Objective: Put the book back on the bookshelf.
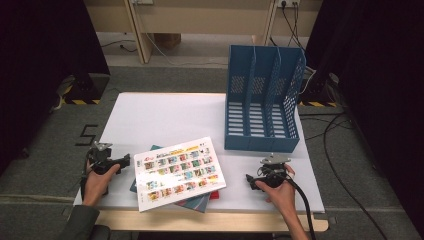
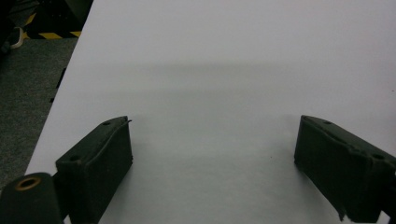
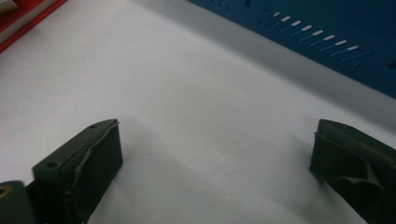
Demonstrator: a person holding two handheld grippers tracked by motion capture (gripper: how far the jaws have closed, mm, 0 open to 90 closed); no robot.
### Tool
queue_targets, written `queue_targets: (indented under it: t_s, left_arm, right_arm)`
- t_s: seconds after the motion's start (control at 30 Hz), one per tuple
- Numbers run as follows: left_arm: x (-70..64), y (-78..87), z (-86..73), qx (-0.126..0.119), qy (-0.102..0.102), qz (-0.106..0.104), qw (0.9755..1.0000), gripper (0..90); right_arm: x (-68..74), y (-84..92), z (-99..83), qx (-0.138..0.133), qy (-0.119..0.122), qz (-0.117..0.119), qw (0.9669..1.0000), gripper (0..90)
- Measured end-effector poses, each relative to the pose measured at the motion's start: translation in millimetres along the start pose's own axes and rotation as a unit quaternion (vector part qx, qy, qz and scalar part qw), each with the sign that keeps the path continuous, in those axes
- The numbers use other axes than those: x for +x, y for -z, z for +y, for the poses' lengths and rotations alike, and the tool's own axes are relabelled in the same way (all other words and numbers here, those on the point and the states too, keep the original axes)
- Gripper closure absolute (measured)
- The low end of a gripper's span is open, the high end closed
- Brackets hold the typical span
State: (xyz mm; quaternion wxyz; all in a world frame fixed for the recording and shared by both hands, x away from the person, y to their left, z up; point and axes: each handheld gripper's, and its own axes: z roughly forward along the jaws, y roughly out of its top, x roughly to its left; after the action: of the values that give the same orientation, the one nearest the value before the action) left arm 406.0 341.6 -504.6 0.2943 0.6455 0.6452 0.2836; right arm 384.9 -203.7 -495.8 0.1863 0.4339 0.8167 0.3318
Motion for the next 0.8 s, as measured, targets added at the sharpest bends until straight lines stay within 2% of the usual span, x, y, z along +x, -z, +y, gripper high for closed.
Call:
queue_targets:
  t_s: [0.07,0.1,0.17,0.2,0.27,0.33,0.43,0.5,0.6,0.67,0.8]
  left_arm:
    - [0.0,0.0,0.0,0.0,0.0,0.0,1.0,10.3]
    - [0.0,0.0,0.0,0.0,0.0,0.0,1.0,10.3]
    - [0.0,0.0,0.0,0.0,0.0,0.0,1.0,10.3]
    - [0.0,0.0,0.0,0.0,0.0,0.0,1.0,10.4]
    - [0.1,0.0,0.0,0.0,0.0,0.0,1.0,10.4]
    - [0.1,0.2,0.0,0.0,0.001,-0.001,1.0,10.4]
    - [0.0,0.8,-0.1,-0.002,0.002,-0.002,1.0,11.2]
    - [-0.1,1.7,-0.3,-0.003,-0.001,-0.005,1.0,13.2]
    - [0.0,5.1,-1.9,0.001,-0.008,-0.01,0.9999,14.5]
    - [0.3,9.7,-2.9,0.003,-0.006,-0.016,0.9999,14.9]
    - [-0.9,25.2,-4.4,-0.002,-0.006,-0.026,0.9996,14.9]
  right_arm:
    - [0.4,3.4,-0.8,-0.012,0.001,0.004,0.9999,23.2]
    - [0.2,4.7,-0.6,-0.015,0.006,0.005,0.9999,24.6]
    - [-0.7,5.7,-1.1,-0.013,0.004,-0.006,0.9999,18.9]
    - [-1.3,5.9,-1.4,-0.013,-0.001,-0.007,0.9999,19.0]
    - [-3.9,7.7,-2.1,-0.021,-0.017,0.01,0.9996,22.3]
    - [-5.4,11.9,-2.3,-0.037,-0.027,0.02,0.9988,19.3]
    - [-6.2,14.8,-3.0,-0.045,-0.033,0.023,0.9982,16.3]
    - [-6.1,17.2,-2.5,-0.057,-0.051,0.042,0.9962,15.8]
    - [-3.7,21.1,-1.2,-0.064,-0.059,0.058,0.9945,19.2]
    - [-1.0,23.6,-0.1,-0.06,-0.044,0.059,0.9955,26.7]
    - [6.4,28.6,3.3,-0.071,-0.038,0.058,0.9951,29.2]
